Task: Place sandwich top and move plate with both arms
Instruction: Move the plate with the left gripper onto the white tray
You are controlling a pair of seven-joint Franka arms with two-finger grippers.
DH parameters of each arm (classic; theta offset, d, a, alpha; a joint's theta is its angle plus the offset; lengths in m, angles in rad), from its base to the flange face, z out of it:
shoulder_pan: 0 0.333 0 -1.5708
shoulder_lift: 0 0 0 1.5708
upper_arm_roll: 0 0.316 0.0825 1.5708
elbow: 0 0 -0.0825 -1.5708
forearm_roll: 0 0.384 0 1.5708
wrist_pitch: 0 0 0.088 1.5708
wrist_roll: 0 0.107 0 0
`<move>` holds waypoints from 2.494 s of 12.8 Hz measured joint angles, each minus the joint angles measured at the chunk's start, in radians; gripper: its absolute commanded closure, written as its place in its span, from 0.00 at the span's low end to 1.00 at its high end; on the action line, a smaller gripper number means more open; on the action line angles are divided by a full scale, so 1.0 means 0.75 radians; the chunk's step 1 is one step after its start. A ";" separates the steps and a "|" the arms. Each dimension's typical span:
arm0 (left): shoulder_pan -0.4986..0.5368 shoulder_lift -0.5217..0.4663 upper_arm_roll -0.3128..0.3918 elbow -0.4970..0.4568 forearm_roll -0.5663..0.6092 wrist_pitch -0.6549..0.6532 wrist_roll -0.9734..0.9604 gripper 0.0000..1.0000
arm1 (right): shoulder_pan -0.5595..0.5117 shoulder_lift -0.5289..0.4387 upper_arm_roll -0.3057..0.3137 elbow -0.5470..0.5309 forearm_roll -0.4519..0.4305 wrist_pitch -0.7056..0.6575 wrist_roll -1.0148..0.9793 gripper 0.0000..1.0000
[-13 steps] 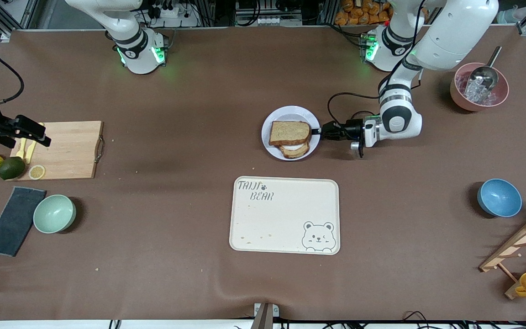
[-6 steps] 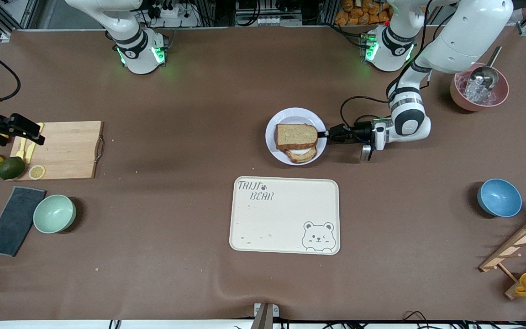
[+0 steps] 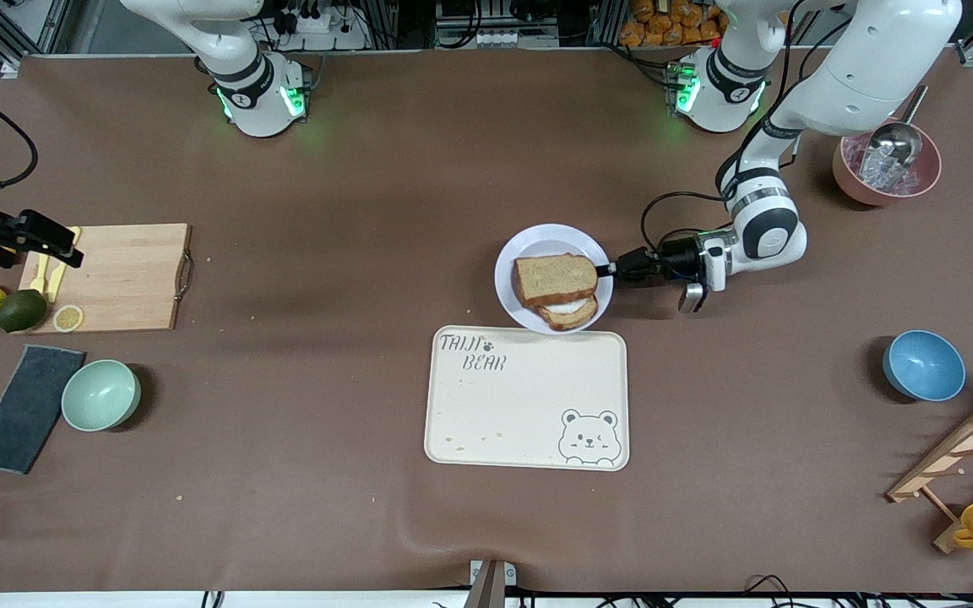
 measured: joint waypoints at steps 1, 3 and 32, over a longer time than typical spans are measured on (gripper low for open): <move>0.003 -0.013 0.000 0.007 -0.036 0.004 0.000 1.00 | 0.000 0.000 0.001 0.000 0.000 -0.002 0.001 0.00; 0.003 -0.029 0.000 0.038 -0.096 0.041 -0.006 1.00 | 0.000 0.000 0.002 0.000 0.000 -0.006 0.002 0.00; -0.238 0.321 -0.006 0.522 -0.775 0.464 0.158 0.00 | -0.003 0.023 0.000 -0.003 0.000 -0.034 0.008 0.00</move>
